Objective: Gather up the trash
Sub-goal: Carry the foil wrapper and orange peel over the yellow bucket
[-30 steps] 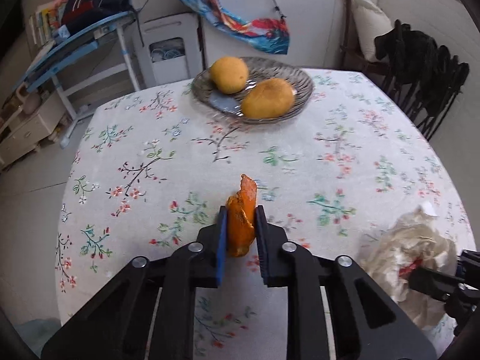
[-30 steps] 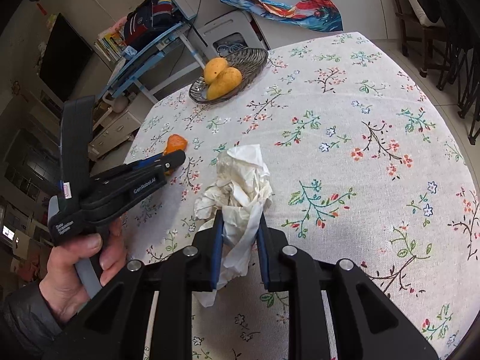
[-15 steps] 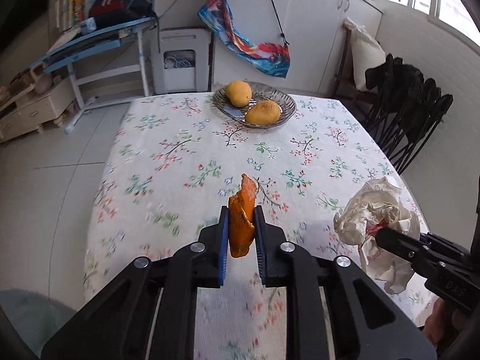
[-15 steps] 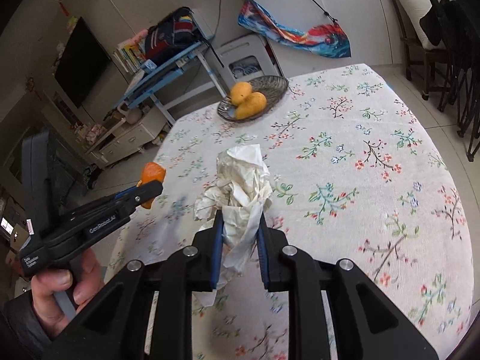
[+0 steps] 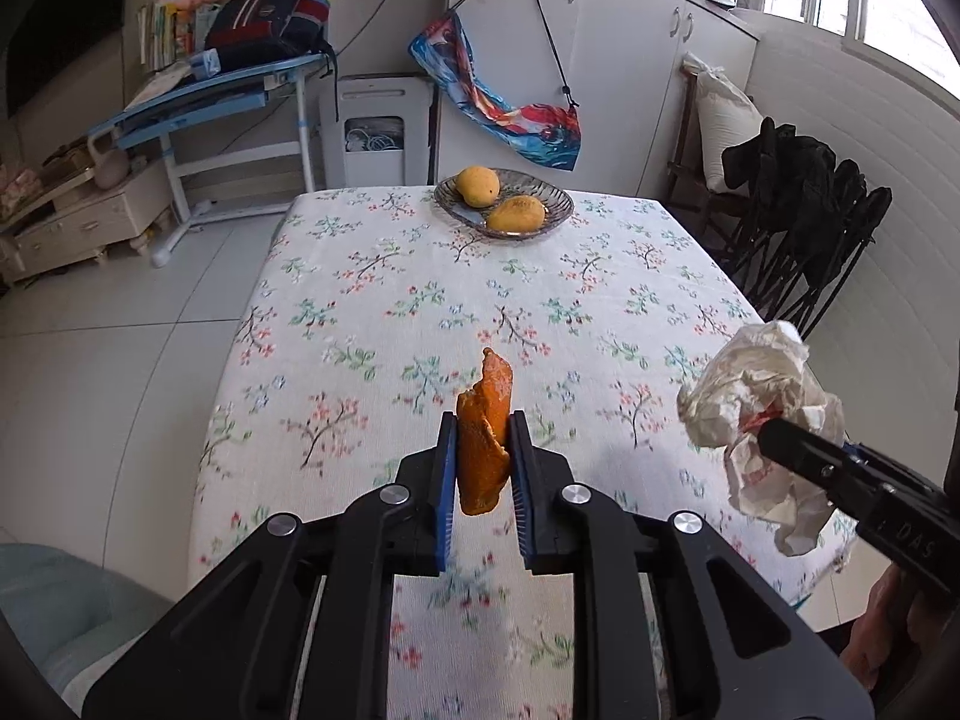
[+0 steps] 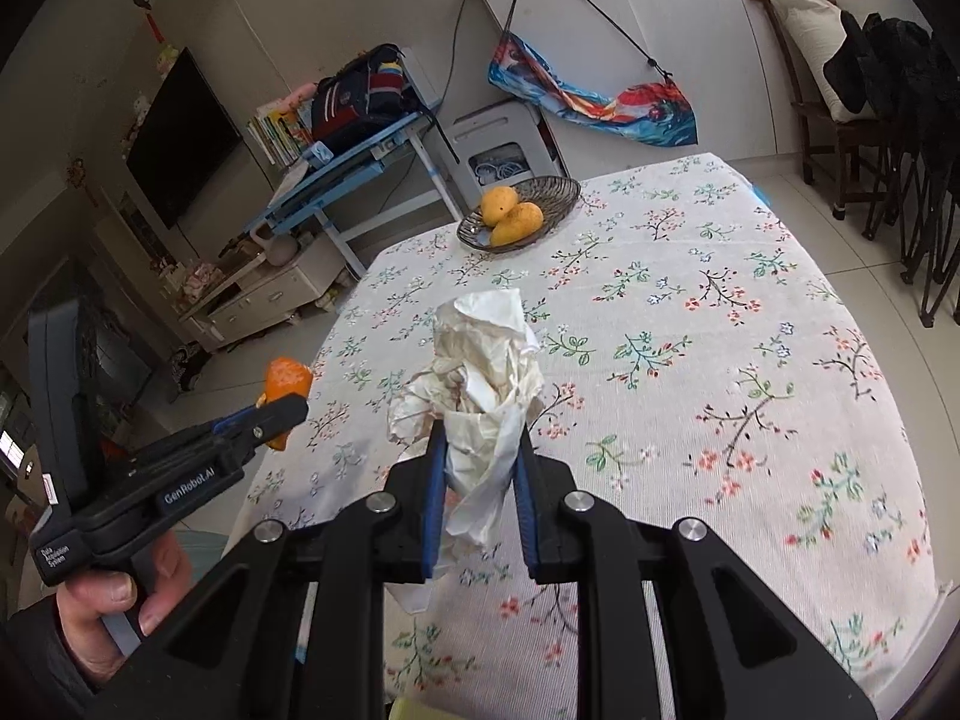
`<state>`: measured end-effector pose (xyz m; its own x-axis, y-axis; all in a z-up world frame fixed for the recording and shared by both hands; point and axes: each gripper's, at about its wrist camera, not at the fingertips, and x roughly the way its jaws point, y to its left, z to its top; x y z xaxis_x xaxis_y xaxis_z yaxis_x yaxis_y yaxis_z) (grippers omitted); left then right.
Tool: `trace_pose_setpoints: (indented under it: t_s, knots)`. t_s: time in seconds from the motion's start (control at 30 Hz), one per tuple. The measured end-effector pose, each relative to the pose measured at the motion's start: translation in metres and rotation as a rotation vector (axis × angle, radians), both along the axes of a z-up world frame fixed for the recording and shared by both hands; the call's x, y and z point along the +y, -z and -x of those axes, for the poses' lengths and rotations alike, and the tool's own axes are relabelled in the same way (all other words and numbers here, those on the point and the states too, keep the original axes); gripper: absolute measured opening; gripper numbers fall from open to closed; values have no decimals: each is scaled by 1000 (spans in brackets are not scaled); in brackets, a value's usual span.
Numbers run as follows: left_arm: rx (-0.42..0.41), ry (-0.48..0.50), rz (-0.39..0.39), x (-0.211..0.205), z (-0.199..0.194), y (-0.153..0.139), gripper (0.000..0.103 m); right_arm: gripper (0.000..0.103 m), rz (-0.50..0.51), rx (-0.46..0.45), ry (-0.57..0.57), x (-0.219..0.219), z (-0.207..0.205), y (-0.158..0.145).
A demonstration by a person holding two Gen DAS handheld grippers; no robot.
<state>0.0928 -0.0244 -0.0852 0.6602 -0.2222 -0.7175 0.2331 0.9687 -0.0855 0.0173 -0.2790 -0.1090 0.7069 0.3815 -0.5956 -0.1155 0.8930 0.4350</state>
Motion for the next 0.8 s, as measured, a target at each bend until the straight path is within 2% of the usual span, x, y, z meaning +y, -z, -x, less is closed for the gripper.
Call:
trace_pose_setpoints:
  t_s: [0.33,0.8]
  knots:
    - [1,-3,-3,9,47,6,16,21,39,-36,-23,9,41,-2]
    - [9,5,10,20,99,15,16,21,50,6,-48,20,90,15]
